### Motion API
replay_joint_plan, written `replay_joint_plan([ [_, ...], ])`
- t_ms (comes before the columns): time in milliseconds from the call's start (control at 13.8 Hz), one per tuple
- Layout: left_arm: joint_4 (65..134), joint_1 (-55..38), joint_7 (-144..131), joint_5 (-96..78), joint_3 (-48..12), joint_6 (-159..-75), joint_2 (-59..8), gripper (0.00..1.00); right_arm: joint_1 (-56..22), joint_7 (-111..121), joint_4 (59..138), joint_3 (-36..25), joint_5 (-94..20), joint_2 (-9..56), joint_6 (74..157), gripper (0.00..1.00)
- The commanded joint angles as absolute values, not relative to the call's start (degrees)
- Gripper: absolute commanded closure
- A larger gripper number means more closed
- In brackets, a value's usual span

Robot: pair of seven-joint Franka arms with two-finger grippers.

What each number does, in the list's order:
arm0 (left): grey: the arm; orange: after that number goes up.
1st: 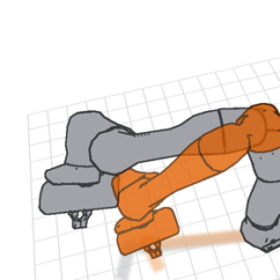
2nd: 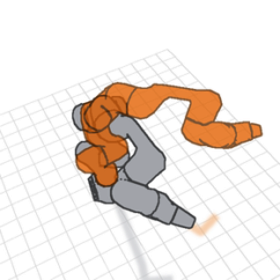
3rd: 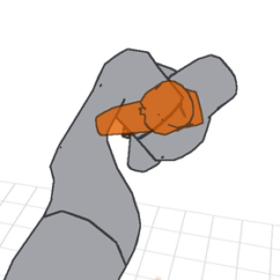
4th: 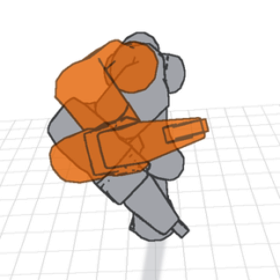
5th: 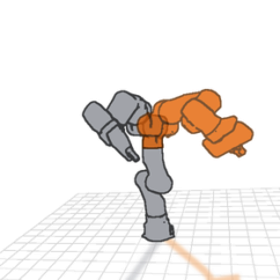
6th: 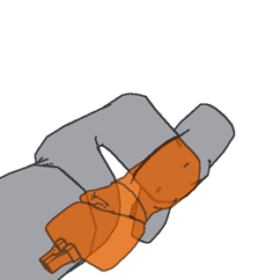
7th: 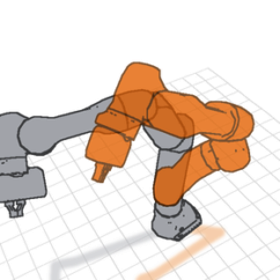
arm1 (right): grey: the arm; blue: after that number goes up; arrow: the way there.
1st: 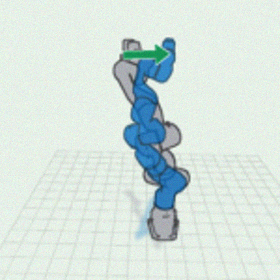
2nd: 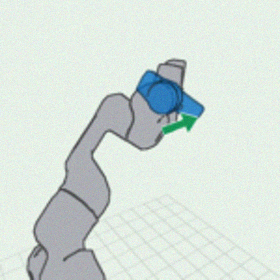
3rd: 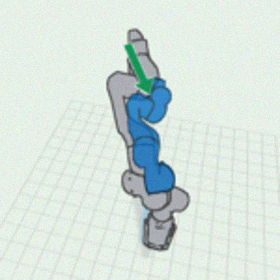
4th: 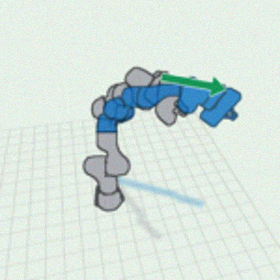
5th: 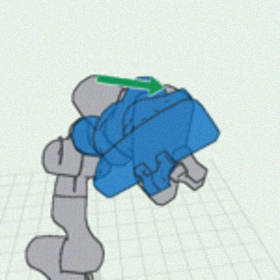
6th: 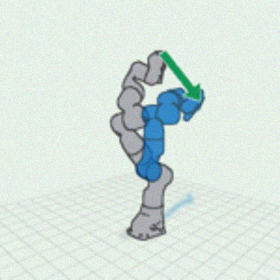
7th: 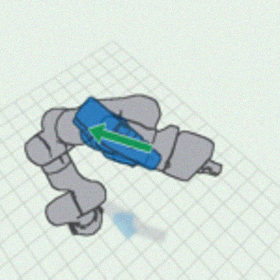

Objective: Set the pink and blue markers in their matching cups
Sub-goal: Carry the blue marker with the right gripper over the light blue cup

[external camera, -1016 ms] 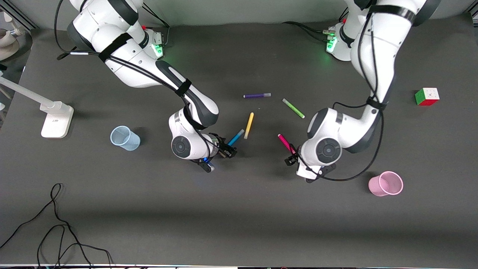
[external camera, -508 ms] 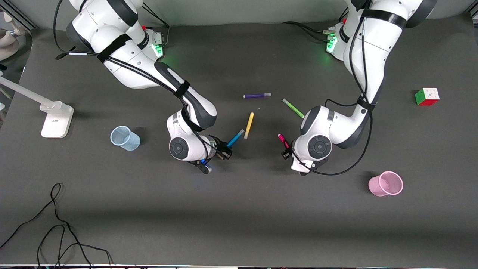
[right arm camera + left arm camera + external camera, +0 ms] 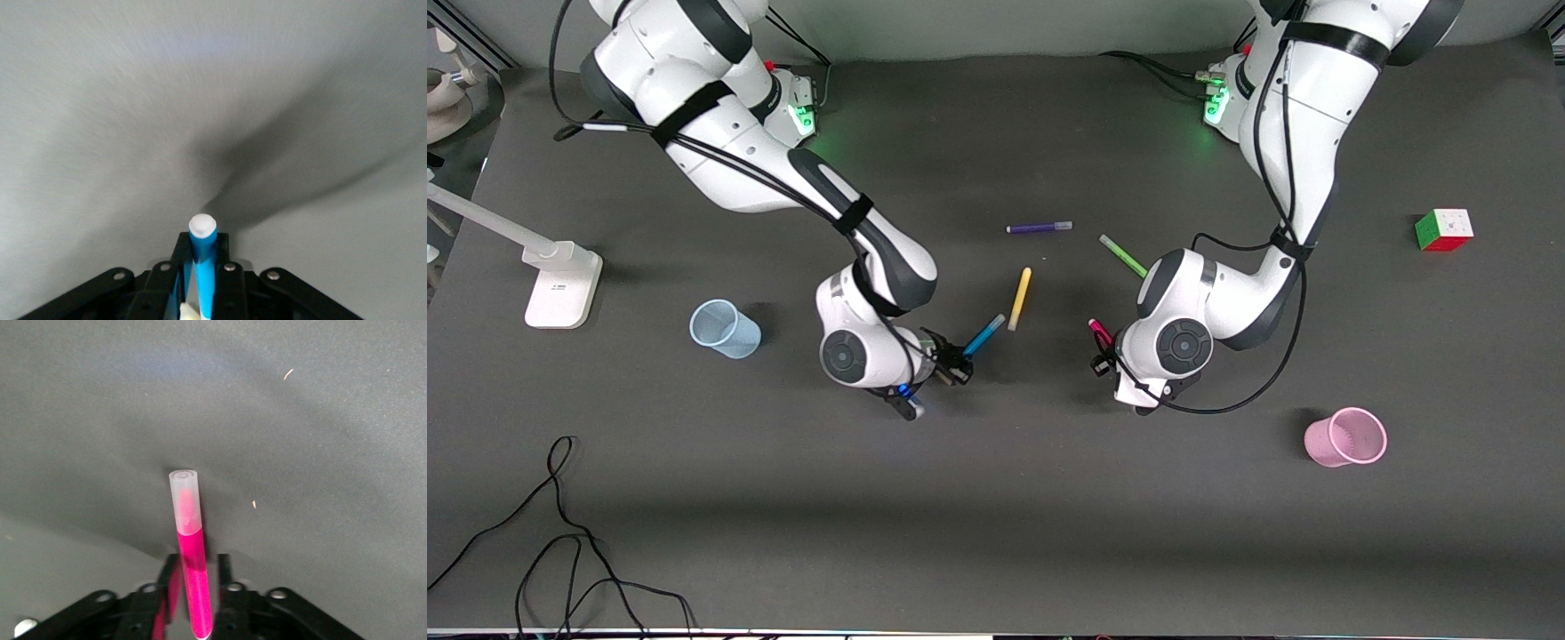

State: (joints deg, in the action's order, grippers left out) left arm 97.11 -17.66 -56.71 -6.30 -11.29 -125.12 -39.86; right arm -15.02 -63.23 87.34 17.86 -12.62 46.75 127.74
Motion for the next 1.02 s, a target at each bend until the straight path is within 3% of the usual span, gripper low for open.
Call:
replay_joint_plan([
  [0, 98.9, -18.5, -57.7, -7.2, -10.7, -127.2, -39.5, 0.99, -13.6, -61.5, 88.5, 15.0, -10.5, 36.2, 119.6, 1.00],
  [363, 99.1, -18.5, -57.6, -7.2, -10.7, -127.1, -39.5, 0.99, -13.7, -39.4, 99.8, 4.9, -3.5, 19.6, 118.1, 1.00],
  [508, 99.1, -18.4, -57.7, -7.2, -10.7, -126.9, -39.3, 0.57, -13.6, -30.4, 105.8, 1.2, 0.1, 12.8, 119.9, 1.00],
  [653, 99.1, -18.3, -57.7, -7.3, -10.8, -126.7, -39.2, 0.33, -13.7, -17.6, 114.1, -2.8, 0.1, 4.9, 124.3, 1.00],
  [871, 99.1, -18.5, -57.7, -7.3, -10.7, -127.0, -39.3, 0.34, -13.8, -7.1, 125.7, -7.4, 0.6, -4.9, 131.4, 1.00],
  [944, 99.1, -18.5, -57.7, -7.3, -10.7, -127.2, -39.5, 0.39, -13.8, -4.8, 130.0, -8.5, 0.7, -7.3, 135.3, 1.00],
])
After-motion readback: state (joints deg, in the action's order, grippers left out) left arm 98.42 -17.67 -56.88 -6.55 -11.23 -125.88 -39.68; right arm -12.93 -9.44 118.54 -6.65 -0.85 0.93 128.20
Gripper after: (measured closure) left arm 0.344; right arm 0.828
